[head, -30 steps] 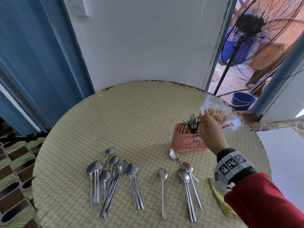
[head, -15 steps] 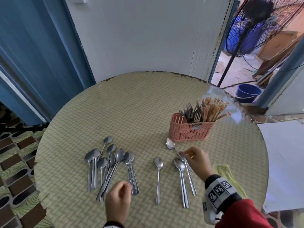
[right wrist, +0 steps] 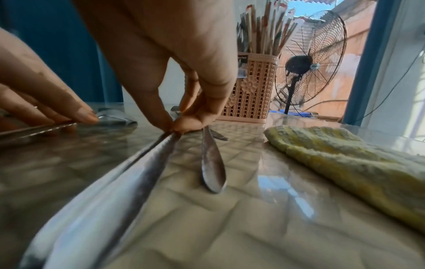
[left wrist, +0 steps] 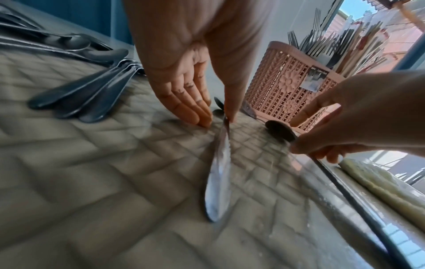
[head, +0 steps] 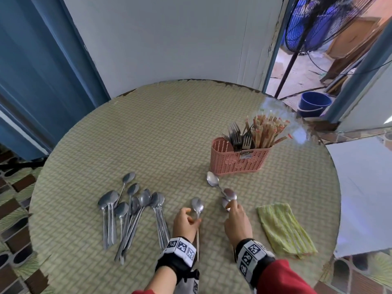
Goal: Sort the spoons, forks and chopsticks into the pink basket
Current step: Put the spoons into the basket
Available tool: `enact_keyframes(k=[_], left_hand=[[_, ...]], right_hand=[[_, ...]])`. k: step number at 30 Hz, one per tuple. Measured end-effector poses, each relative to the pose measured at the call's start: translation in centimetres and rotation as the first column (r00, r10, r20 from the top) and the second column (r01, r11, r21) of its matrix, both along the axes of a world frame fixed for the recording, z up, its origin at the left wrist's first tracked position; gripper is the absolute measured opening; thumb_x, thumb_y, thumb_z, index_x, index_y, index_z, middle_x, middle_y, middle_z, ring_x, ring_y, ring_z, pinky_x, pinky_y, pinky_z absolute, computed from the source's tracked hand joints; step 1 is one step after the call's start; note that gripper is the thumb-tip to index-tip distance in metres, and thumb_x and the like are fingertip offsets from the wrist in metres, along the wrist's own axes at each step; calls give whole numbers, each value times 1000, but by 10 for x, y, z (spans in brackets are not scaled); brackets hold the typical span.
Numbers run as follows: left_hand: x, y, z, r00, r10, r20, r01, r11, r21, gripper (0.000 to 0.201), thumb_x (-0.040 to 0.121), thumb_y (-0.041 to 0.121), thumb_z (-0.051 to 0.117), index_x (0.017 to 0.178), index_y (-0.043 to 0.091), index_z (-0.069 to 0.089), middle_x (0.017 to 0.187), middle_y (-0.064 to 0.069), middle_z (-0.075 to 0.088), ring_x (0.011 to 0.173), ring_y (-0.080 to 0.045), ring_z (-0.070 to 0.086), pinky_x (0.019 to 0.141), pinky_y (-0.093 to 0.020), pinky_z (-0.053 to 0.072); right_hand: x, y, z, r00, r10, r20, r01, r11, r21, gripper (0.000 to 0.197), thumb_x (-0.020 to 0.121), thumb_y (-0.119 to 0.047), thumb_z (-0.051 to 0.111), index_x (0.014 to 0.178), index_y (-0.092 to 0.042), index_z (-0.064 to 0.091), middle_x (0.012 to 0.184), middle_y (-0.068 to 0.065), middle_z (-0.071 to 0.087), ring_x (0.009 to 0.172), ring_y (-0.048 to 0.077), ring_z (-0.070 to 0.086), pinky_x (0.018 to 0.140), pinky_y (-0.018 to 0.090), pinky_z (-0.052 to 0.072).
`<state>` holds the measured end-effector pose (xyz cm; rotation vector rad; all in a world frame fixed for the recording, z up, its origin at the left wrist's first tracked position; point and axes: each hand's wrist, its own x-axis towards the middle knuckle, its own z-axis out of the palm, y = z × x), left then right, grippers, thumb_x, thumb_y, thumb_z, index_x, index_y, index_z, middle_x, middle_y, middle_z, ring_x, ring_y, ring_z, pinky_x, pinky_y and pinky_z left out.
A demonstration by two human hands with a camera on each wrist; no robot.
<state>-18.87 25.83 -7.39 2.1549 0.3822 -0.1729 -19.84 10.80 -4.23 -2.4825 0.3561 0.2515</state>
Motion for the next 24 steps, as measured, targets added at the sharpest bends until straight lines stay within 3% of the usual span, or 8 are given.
enact_keyframes(k=[3, 6, 10, 15, 17, 20, 22, 24], left_hand=[[6, 1, -1, 999, 0, -39, -1, 1000, -25, 33, 76, 7, 70, 107, 3, 59, 66, 7, 53, 58, -8, 52, 52, -9, 38], [11, 0, 0, 995, 58, -83, -60, 998, -28, 29, 78, 4, 64, 107, 3, 60, 64, 8, 51, 67, -18, 53, 63, -22, 40], [12, -1, 5, 985, 98, -142, -107, 992, -63, 25, 79, 17, 67, 98, 15, 51, 70, 5, 52, 75, -20, 54, 64, -26, 34], [13, 4, 9, 994, 88, -70, -93, 993, -71, 14, 90, 21, 56, 96, 10, 51, 100, -13, 65, 95, -30, 60, 65, -27, 33], [17, 6, 11, 997, 54, -56, -55, 998, -30, 26, 95, 25, 47, 100, 2, 59, 99, -17, 65, 95, -33, 60, 67, -29, 35], [22, 5, 14, 1000, -3, -13, 2, 999, -36, 35, 97, 24, 40, 99, 1, 66, 92, -22, 59, 90, -37, 59, 73, -34, 43], [25, 4, 23, 1000, -2, 17, 2, 1000, -22, 34, 97, 23, 41, 97, -2, 64, 94, -18, 53, 92, -35, 58, 73, -31, 40], [28, 4, 35, 995, 20, 93, -13, 997, -72, 23, 96, 18, 44, 102, 4, 62, 95, -14, 60, 91, -30, 60, 75, -29, 41]], right_hand=[[0, -3, -3, 997, -70, -5, 70, 997, -12, 45, 78, 4, 43, 121, -9, 42, 114, 11, 57, 104, 32, 55, 74, 34, 42], [0, -3, -2, 994, -107, -14, 107, 994, -7, 38, 79, -1, 46, 115, -11, 45, 113, 9, 57, 104, 31, 57, 74, 35, 43], [4, -1, 0, 993, -117, -6, 116, 992, -55, 32, 83, -11, 51, 114, -11, 45, 111, 7, 51, 99, 30, 59, 72, 37, 46], [9, -1, 1, 993, -113, -26, 111, 992, -61, 30, 88, -10, 47, 117, -13, 53, 114, 5, 58, 102, 26, 59, 78, 34, 45], [8, -1, 4, 992, -125, -5, 125, 992, -26, 22, 90, -22, 53, 111, -20, 59, 110, 0, 61, 99, 20, 60, 75, 31, 46], [7, 0, 10, 982, -188, -32, 190, 979, 74, 18, 82, -39, 66, 93, -25, 62, 88, -7, 63, 90, 16, 60, 67, 27, 41], [9, 0, 14, 977, -210, -26, 211, 969, 130, 18, 77, -38, 72, 84, -27, 60, 81, -8, 62, 87, 17, 61, 66, 27, 41], [12, -2, 18, 975, -216, 50, 204, 963, 178, 15, 78, -31, 72, 84, -25, 59, 79, -6, 62, 85, 19, 62, 67, 28, 41]])
